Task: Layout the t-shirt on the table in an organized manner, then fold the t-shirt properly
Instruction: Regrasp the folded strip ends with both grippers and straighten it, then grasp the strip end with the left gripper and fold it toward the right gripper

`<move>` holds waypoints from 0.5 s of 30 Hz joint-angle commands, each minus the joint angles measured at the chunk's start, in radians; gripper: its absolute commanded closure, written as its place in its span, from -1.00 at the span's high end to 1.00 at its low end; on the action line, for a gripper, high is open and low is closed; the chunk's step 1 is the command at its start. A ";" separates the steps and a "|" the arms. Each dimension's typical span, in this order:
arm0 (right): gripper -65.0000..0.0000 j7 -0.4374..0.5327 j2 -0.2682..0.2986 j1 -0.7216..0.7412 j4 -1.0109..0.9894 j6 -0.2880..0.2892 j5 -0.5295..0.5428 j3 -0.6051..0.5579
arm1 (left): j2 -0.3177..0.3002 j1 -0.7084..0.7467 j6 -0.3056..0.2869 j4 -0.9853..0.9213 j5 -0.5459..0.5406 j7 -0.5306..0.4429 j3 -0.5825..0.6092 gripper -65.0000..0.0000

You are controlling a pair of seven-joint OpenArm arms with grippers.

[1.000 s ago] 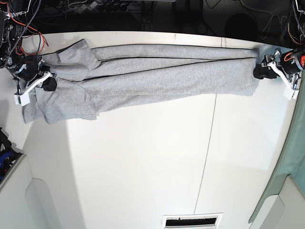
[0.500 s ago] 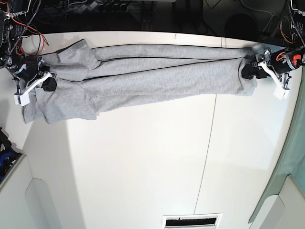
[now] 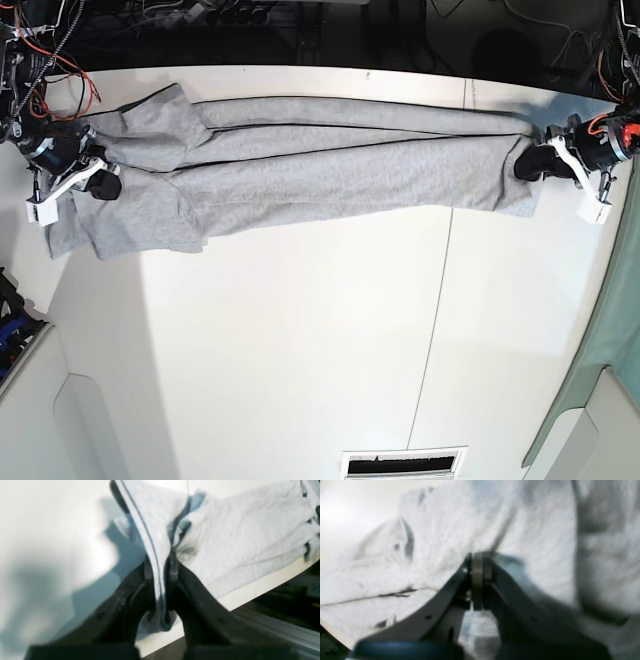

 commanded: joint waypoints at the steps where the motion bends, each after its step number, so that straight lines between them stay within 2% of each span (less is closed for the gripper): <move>1: -1.00 0.021 0.017 0.020 0.022 0.011 0.032 0.006 | -0.035 -0.006 -0.003 0.021 -0.015 -0.010 -0.010 -1.00; 7: -1.00 0.021 0.016 0.026 0.070 0.011 0.079 0.006 | -0.104 -0.006 -0.003 0.070 -0.016 0.032 -0.010 -1.00; 11: -0.64 0.020 0.016 0.026 0.135 0.015 0.074 0.006 | -0.126 -0.006 0.009 0.141 -0.017 0.051 -0.010 -1.00; 13: -0.59 0.021 0.016 0.026 0.166 0.014 0.058 0.007 | -0.121 -0.005 0.043 0.209 -0.018 0.074 -0.009 -1.00; 15: -0.59 0.021 0.016 0.026 0.187 0.014 0.038 0.008 | -0.102 -0.002 0.053 0.290 -0.014 0.089 -0.008 -1.00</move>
